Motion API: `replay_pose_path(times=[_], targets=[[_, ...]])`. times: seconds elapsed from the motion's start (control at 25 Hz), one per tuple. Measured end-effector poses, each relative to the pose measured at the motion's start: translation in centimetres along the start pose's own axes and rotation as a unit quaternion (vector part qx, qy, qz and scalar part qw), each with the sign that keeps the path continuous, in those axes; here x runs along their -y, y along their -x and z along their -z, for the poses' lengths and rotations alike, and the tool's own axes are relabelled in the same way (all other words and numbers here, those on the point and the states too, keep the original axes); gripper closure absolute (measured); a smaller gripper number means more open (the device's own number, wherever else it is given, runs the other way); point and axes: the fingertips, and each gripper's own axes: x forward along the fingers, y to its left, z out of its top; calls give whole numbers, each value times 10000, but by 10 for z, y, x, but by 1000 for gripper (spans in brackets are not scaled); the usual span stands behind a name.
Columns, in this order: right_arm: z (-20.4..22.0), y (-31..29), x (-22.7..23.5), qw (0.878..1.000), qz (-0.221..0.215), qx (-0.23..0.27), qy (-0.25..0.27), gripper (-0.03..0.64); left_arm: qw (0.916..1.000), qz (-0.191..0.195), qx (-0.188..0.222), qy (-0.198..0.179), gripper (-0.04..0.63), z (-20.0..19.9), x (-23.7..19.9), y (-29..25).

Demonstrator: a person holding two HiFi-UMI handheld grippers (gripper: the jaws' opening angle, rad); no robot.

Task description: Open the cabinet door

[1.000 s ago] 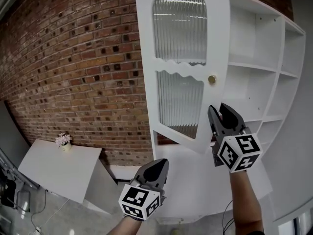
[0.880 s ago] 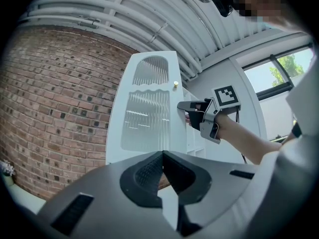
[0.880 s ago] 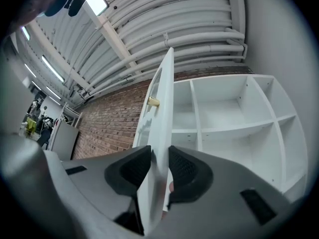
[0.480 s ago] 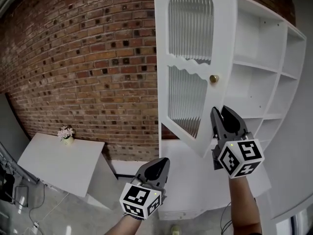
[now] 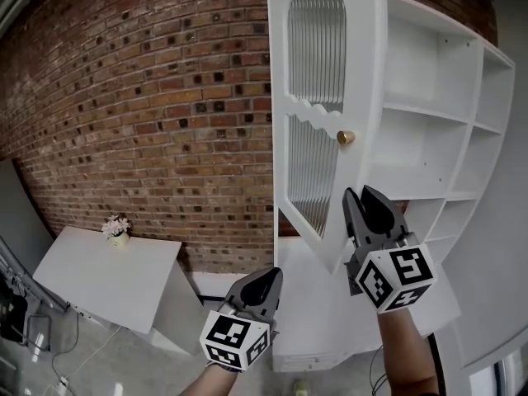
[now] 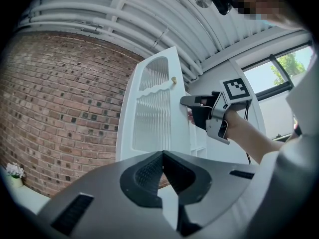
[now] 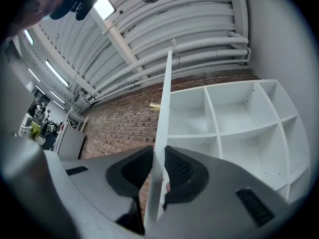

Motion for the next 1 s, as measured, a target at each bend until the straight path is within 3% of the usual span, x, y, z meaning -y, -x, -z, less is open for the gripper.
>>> replay_pose_path(times=[1.0], targets=[[-8, -25, -121, 9953, -969, -36, 72, 519, 9991, -420, 96, -33, 589, -8, -30, 44]])
